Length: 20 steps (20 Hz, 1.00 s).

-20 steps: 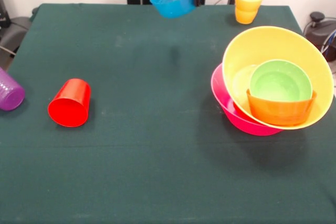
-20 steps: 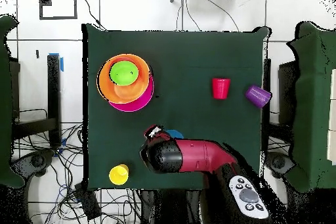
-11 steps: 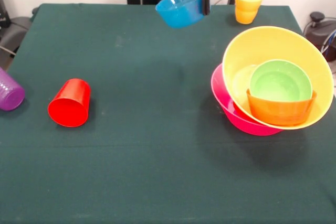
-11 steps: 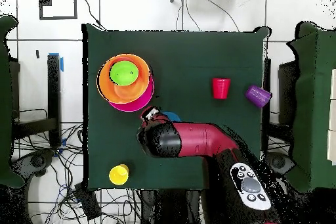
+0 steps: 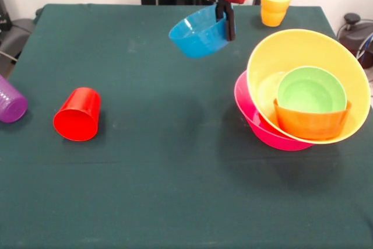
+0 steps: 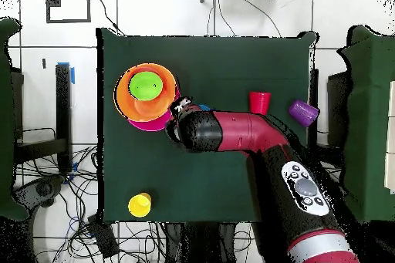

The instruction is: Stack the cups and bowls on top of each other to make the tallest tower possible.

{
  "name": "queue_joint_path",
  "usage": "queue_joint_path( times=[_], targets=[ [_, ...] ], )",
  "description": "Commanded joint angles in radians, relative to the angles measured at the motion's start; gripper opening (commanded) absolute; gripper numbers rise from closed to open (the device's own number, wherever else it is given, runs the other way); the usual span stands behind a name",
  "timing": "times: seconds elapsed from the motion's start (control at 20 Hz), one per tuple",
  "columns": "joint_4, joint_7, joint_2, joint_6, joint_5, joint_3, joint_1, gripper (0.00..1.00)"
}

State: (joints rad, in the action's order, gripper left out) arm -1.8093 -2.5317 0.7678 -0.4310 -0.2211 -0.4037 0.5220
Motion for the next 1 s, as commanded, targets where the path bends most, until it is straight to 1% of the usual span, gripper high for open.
queue_joint_path(
  times=[0.05, 0.2, 0.4, 0.55, 0.75, 1.0],
  targets=[
    [0.103, 0.2, -0.014, -0.194, -0.016, -0.099, 0.027, 0.0],
    [0.094, 0.196, 0.023, -0.228, -0.008, -0.12, 0.039, 0.0],
    [0.099, 0.18, 0.089, -0.3, 0.009, -0.135, 0.035, 0.0],
    [0.101, 0.169, 0.119, -0.338, 0.023, -0.142, 0.038, 0.0],
    [0.112, 0.173, 0.138, -0.371, 0.027, -0.147, 0.044, 0.0],
    [0.12, 0.174, 0.12, -0.363, 0.011, -0.154, 0.054, 0.0]
  ],
)
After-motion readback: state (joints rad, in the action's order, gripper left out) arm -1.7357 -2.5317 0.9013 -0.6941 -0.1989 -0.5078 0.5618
